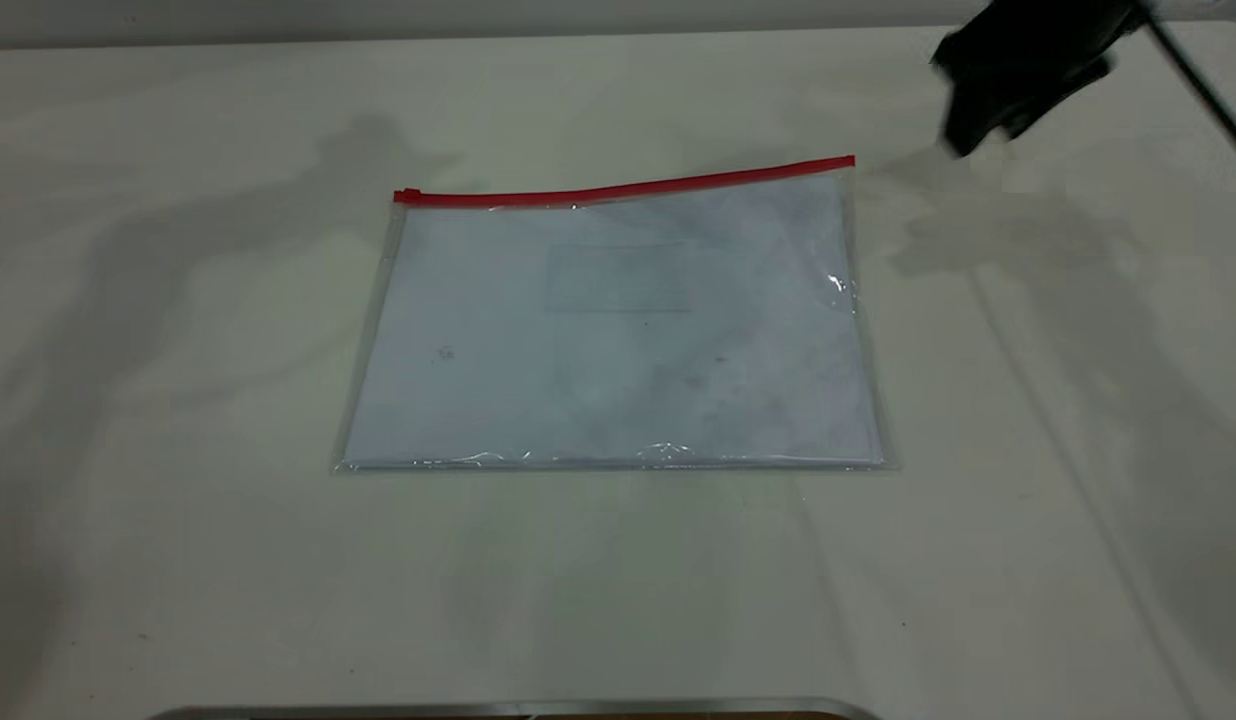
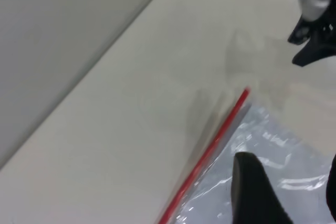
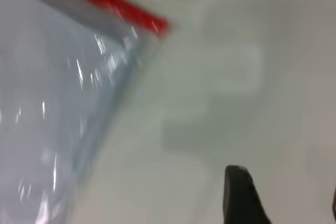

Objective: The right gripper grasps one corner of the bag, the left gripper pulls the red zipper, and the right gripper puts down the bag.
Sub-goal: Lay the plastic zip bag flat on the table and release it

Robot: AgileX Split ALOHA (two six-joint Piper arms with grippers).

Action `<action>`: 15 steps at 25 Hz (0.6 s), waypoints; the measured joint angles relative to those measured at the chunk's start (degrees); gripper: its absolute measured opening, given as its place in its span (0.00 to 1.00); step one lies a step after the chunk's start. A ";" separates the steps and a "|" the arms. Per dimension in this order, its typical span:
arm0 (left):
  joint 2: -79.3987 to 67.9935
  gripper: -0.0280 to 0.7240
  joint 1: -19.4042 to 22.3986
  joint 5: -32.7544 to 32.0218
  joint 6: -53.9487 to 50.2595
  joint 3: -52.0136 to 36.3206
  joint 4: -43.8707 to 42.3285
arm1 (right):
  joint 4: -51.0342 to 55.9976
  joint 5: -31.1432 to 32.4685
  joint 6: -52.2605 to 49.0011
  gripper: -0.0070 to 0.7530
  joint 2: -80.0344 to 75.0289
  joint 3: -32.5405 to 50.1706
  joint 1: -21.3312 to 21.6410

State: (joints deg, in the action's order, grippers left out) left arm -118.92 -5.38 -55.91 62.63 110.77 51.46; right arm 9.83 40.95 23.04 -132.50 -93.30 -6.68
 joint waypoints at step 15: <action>22.05 0.58 -0.68 -11.02 -31.93 -1.16 -16.93 | 1.41 28.76 -10.84 0.46 26.55 0.63 -0.17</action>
State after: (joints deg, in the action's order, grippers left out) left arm -96.87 -6.06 -66.93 30.70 109.61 34.53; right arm 11.24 69.71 12.21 -105.96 -92.67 -6.85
